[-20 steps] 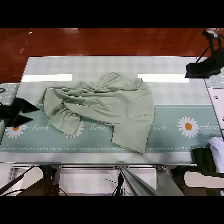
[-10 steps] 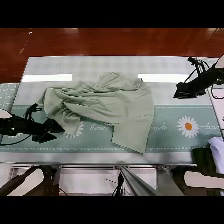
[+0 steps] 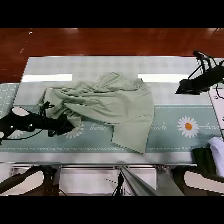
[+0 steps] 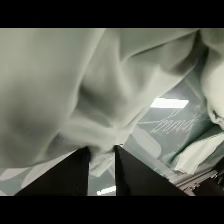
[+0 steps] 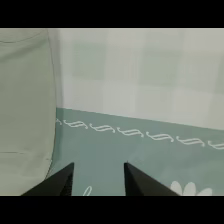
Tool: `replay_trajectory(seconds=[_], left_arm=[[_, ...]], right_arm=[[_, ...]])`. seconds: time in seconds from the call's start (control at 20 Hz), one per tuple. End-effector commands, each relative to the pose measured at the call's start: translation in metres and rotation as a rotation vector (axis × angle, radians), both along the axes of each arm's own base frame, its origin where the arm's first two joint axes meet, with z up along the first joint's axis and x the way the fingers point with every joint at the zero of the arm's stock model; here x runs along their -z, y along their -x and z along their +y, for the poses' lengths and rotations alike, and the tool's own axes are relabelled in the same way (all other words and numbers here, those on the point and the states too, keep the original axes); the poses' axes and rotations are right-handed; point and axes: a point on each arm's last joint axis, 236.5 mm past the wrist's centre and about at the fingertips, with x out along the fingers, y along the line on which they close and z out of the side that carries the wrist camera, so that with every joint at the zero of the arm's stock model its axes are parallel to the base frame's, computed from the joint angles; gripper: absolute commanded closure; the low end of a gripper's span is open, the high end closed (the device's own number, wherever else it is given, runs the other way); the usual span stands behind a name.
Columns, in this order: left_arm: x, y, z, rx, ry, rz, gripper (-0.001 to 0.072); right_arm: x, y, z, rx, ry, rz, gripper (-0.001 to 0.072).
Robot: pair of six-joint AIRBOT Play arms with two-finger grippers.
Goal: Fold the shirts.
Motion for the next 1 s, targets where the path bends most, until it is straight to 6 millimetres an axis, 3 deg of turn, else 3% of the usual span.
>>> replay_trajectory(seconds=[0.0, 0.05, 0.25, 0.4, 0.45, 0.5, 0.7, 0.95], left_arm=[[0.011, -0.014, 0.003, -0.033, -0.027, -0.027, 0.0588], [0.009, -0.013, 0.003, -0.015, -0.023, -0.038, 0.0685], [-0.001, -0.007, 0.002, 0.056, 0.011, -0.070, 0.0688], [-0.012, -0.010, 0.003, 0.074, 0.007, -0.126, 0.0687], [-0.017, -0.012, 0.004, 0.076, 0.002, -0.148, 0.0688], [-0.023, -0.015, 0.004, 0.078, -0.004, -0.173, 0.0688], [-0.040, -0.021, 0.005, 0.079, -0.022, -0.246, 0.0688], [-0.044, -0.021, 0.005, 0.081, -0.023, -0.260, 0.0688]], right_arm=[[-0.013, 0.001, -0.007, -0.002, 0.037, -0.036, 0.0278], [-0.009, 0.005, -0.014, 0.004, 0.055, -0.018, 0.0278], [0.021, 0.032, -0.021, 0.093, -0.040, 0.084, 0.0278], [0.044, 0.050, 0.012, 0.117, -0.215, 0.140, 0.0265], [0.049, 0.051, 0.026, 0.111, -0.267, 0.137, 0.0195], [0.054, 0.050, 0.039, 0.119, -0.309, 0.129, 0.0177], [0.083, 0.051, 0.068, 0.189, -0.379, 0.113, 0.0178], [0.116, 0.060, 0.099, 0.192, -0.345, 0.098, 0.0184]])
